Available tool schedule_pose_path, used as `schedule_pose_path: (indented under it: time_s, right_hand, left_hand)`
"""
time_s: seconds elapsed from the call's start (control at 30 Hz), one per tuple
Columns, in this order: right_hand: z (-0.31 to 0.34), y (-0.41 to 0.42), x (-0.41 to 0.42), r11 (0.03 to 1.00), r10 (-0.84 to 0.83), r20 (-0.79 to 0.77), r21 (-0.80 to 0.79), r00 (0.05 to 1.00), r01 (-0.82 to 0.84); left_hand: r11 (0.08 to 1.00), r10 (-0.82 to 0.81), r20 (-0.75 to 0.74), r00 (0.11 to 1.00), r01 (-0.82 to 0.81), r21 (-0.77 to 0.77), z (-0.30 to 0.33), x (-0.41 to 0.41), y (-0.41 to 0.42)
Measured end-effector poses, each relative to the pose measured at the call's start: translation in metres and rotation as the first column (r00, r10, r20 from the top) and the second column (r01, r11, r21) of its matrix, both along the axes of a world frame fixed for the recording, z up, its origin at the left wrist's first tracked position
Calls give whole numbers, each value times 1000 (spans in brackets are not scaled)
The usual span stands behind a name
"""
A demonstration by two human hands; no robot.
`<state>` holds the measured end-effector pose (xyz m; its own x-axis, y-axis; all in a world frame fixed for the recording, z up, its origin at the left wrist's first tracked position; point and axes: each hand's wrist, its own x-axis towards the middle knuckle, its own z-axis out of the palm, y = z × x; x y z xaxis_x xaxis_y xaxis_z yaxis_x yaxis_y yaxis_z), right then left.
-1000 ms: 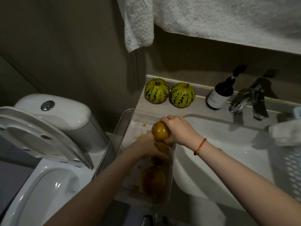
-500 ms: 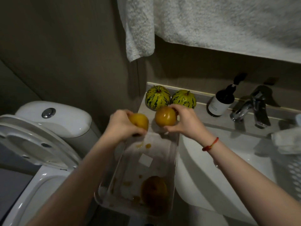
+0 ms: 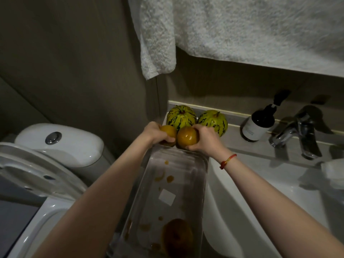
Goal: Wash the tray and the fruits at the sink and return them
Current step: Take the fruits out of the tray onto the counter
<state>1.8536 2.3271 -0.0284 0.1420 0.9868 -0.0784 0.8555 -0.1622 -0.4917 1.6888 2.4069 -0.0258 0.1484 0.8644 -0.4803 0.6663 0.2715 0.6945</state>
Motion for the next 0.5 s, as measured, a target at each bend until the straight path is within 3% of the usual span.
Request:
schedule_pose_path:
  time_s: [0.27, 0.5]
  right_hand:
    - [-1, 7, 6, 987, 72, -41, -143, 997, -77]
    - [-6, 6, 8, 947, 58, -133, -307, 989, -97]
  left_hand:
    - [997, -54, -27, 998, 53, -49, -13, 4, 0]
    - [994, -107, -58, 993, 108, 16, -10, 3, -6]
